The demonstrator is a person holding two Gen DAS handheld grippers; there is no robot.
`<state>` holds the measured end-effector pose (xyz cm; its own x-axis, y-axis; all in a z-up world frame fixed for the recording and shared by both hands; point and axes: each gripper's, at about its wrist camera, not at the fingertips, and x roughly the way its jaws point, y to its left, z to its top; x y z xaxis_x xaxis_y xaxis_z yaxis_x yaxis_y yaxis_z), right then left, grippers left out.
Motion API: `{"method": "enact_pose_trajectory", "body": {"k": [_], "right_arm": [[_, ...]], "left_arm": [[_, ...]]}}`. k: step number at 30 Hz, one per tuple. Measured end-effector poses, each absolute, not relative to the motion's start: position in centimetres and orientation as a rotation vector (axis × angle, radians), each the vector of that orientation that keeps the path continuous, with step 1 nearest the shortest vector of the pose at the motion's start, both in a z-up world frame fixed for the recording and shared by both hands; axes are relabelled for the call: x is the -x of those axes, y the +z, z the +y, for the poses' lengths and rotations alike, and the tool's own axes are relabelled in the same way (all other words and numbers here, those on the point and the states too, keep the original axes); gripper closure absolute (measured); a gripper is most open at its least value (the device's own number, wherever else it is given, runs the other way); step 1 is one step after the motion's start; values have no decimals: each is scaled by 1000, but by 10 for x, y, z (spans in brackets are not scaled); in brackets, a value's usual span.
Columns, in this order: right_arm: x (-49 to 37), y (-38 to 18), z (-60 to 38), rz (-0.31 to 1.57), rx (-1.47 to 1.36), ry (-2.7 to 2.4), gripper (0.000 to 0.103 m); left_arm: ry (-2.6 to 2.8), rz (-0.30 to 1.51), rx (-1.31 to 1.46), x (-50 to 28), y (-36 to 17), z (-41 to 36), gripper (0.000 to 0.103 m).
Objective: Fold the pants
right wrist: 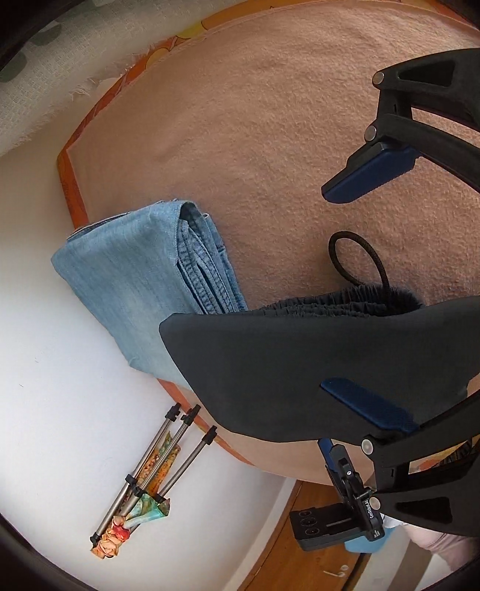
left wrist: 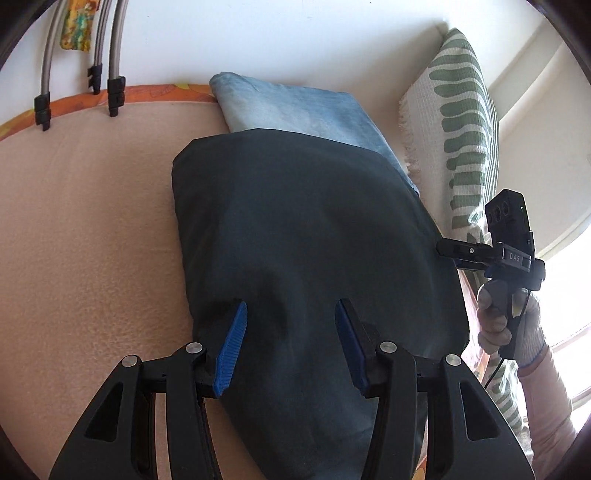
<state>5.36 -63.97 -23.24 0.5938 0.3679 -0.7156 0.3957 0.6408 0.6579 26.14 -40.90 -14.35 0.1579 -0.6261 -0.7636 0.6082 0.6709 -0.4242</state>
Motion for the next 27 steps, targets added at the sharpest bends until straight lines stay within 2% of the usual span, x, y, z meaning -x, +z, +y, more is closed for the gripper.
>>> {"method": "enact_pose_trajectory", "body": {"k": [5,9,11,12,13,15,19,20,21,22,23,24,27], "right_arm": [[-68,-238,-629,951,-870,53,9],[-75,-236,-615,942,-787,99,17],[-74,-237,-612,928,-785,115,26],[-73,-241,-612,918,-827,143,39],[-71,-245,-613,905,-878,167,48],[-66,-248,-614,872,-917,161,49],[-61,-254,-619,853,-981,154,58],[-60,-256,-620,850,-994,153,60],[-58,-257,-621,847,-1004,151,63],[-56,-258,-622,846,-1010,149,67],[-56,-258,-621,847,-1012,142,68],[-56,-256,-621,846,-1013,133,71],[-56,-248,-618,845,-1012,92,78]], "left_arm": [[-873,1069,-22,-272,-147,-413,50],[-871,1058,-14,-280,-152,-412,49],[-883,1069,-1,-283,-157,-412,49],[-892,1072,11,-285,-159,-412,47],[-906,1069,31,-286,-160,-411,45],[-936,1070,82,-289,-161,-412,35],[-965,1079,134,-291,-161,-413,34],[-969,1077,134,-290,-161,-413,39],[-983,1082,138,-290,-161,-412,57],[-996,1097,148,-290,-163,-412,68],[-1001,1112,167,-291,-165,-411,88],[-1009,1125,192,-292,-166,-409,100],[-1019,1119,256,-291,-163,-406,101]]}}
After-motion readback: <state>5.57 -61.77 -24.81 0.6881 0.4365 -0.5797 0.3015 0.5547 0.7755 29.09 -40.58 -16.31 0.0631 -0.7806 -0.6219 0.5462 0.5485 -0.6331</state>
